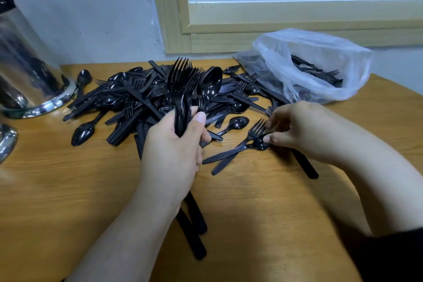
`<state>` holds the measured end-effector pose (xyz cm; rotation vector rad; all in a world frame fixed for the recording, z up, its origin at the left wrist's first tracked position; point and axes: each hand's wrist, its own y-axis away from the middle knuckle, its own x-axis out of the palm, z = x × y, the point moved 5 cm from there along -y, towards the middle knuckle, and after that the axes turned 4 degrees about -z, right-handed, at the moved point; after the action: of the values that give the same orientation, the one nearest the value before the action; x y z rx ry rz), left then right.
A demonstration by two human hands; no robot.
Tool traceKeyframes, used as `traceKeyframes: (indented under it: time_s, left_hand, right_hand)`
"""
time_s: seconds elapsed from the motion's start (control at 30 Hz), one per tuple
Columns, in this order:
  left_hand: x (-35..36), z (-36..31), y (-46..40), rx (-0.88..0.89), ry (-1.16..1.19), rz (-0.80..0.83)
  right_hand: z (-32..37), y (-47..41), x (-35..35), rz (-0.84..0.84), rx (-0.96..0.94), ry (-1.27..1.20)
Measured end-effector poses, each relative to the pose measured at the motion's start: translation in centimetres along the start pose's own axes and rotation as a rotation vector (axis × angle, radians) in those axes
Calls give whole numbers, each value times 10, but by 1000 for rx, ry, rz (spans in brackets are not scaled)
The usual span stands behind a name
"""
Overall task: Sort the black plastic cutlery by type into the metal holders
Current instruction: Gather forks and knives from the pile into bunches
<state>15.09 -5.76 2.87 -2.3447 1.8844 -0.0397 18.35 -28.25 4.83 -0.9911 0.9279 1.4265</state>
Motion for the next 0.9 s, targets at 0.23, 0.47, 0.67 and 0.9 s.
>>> traceKeyframes:
  time_s: [0.23,0.47,0.67,0.9]
  left_hand:
    - [-3,-2,-2,46,-48,-46]
    - [6,1,3,-7,-146,102]
    - [15,3,13,-160,-2,271]
    - [19,1,14,-148,24,359]
  right_hand:
    - [2,1,-9,-96,-134,-117]
    - [24,10,-20,-398,-315,-395]
    - [25,5,-11,-500,-276,-471]
    - [27,5,-7,-460,-241,-559]
